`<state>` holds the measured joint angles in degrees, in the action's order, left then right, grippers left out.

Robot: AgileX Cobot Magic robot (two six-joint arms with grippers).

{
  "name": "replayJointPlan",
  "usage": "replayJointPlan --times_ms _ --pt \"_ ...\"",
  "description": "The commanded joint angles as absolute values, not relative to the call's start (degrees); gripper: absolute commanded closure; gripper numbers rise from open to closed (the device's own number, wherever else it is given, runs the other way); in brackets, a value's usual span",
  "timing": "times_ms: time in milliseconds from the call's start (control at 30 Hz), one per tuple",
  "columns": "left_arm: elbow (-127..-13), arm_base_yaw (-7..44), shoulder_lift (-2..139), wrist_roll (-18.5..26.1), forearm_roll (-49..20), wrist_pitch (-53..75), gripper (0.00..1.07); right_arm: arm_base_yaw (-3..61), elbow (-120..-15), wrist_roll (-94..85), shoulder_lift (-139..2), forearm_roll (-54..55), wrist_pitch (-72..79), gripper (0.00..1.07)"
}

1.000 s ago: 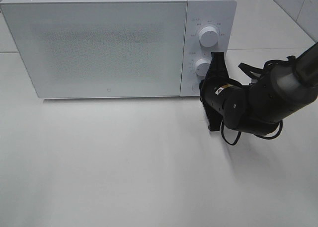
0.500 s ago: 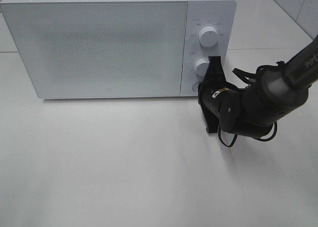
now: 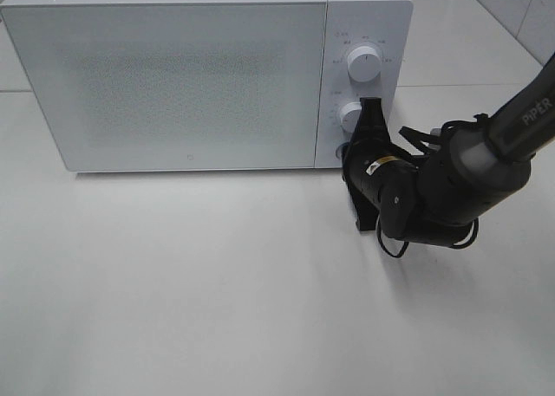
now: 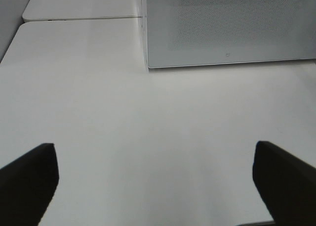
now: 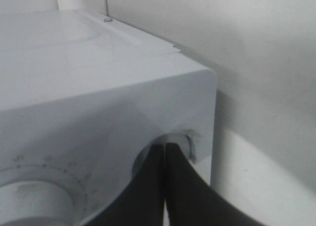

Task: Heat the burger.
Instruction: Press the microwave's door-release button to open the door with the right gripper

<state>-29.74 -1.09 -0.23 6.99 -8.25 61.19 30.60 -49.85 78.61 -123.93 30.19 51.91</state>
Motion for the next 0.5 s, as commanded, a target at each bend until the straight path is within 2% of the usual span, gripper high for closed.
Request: replayJointPlan --times_ms 33,500 --pt "-29.6 -1.2 -0.7 7.1 -8.5 61.4 0.07 30.1 -52.0 79.7 -123.4 27.3 60.0 1.07" --pt "-29.6 -1.2 -0.7 7.1 -8.5 61.4 0.07 30.1 -56.0 76.4 -123.4 28.5 64.3 1.07"
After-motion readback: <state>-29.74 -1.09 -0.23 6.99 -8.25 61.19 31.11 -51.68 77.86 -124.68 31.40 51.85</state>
